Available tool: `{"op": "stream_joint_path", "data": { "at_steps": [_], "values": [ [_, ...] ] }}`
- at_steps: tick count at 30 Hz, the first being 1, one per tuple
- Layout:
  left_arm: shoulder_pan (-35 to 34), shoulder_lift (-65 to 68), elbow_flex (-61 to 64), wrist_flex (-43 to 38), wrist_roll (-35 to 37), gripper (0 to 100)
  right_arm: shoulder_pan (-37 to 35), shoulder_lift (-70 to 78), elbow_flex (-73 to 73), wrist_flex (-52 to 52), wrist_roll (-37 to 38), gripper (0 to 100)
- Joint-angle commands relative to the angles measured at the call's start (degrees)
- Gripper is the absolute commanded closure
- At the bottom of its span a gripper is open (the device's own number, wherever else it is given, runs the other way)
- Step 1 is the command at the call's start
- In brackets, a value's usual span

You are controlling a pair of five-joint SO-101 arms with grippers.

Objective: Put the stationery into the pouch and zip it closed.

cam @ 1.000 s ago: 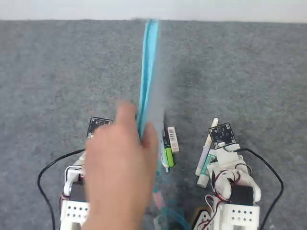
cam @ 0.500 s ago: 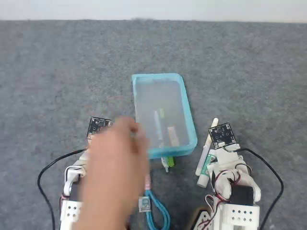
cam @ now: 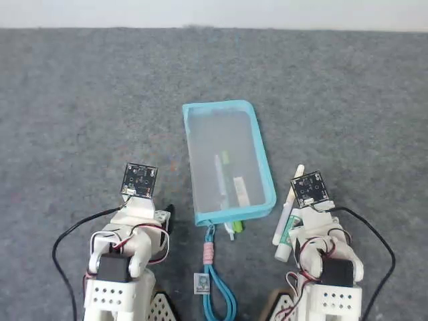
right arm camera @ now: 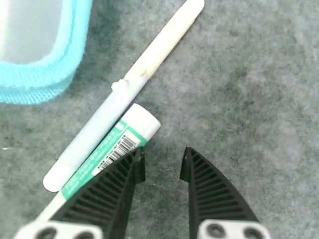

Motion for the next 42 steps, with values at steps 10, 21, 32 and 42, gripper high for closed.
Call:
{"op": "stream_joint_path", "data": {
  "at_steps": [10, 21, 32, 42],
  "values": [
    [-0.2, -1.0, -0.7, 0.1, -0.3, 84, -2.7, -0.9, 1.1, 0.4, 0.4, 87.9],
    [0.0, -1.0, -0.7, 0.1, -0.4, 84, -11.4, -0.9, 1.1, 0.4, 0.4, 87.9],
    [-11.7, -1.0, -0.7, -0.5, -7.9, 83, -15.9, -0.9, 1.1, -1.5, 0.9, 87.9],
    [-22.3, -1.0, -0.6, -2.5, -20.4, 83, -1.2, -0.9, -5.4, -13.6, 0.5, 88.0]
  ]
}}
